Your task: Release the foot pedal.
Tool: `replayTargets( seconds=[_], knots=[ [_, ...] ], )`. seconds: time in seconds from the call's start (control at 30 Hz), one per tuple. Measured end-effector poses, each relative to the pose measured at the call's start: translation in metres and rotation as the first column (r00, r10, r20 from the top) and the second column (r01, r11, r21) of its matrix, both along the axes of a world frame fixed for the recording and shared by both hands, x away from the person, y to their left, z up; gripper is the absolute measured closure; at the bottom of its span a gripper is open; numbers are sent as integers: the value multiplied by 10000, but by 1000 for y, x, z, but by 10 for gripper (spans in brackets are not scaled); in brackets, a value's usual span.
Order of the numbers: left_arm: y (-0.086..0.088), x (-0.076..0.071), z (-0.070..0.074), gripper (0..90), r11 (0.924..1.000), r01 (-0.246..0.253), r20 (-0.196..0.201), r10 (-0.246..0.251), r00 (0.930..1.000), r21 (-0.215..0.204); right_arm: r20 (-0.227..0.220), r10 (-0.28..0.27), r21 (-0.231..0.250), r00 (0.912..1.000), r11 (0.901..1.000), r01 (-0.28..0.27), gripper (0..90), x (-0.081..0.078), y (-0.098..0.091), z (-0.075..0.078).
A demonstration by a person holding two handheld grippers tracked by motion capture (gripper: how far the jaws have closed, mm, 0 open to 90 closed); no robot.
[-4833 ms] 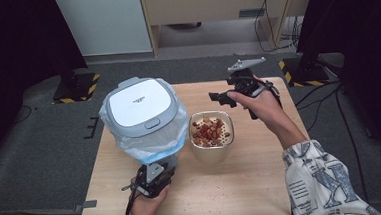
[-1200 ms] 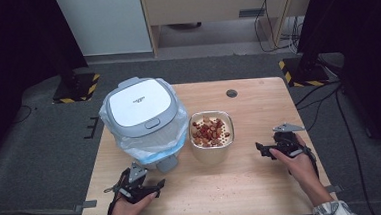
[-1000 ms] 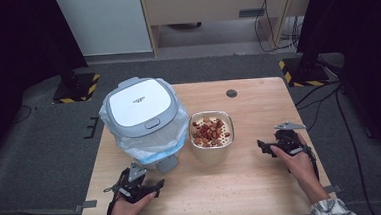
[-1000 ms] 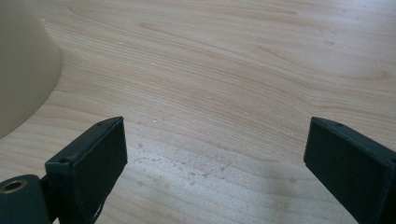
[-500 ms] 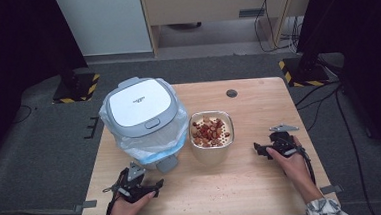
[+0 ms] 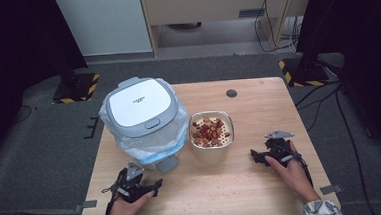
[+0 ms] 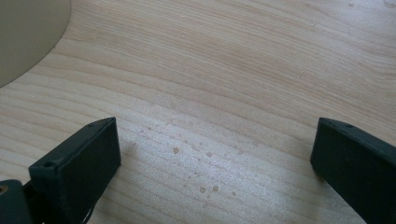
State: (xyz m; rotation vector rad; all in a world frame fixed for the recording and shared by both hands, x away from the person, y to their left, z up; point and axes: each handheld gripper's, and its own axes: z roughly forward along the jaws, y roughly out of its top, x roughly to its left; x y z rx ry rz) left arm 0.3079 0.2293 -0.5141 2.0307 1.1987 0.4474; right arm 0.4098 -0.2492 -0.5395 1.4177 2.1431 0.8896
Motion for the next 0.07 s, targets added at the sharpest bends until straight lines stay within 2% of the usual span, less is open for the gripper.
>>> replayTargets(
  seconds=[0.07],
  knots=[
    [0, 0, 0, 138, 10000, -9, -15, 9, 10000, 30, -20, -52, 1, 10000, 10000, 52, 14, 1, 0, 0]
  ],
)
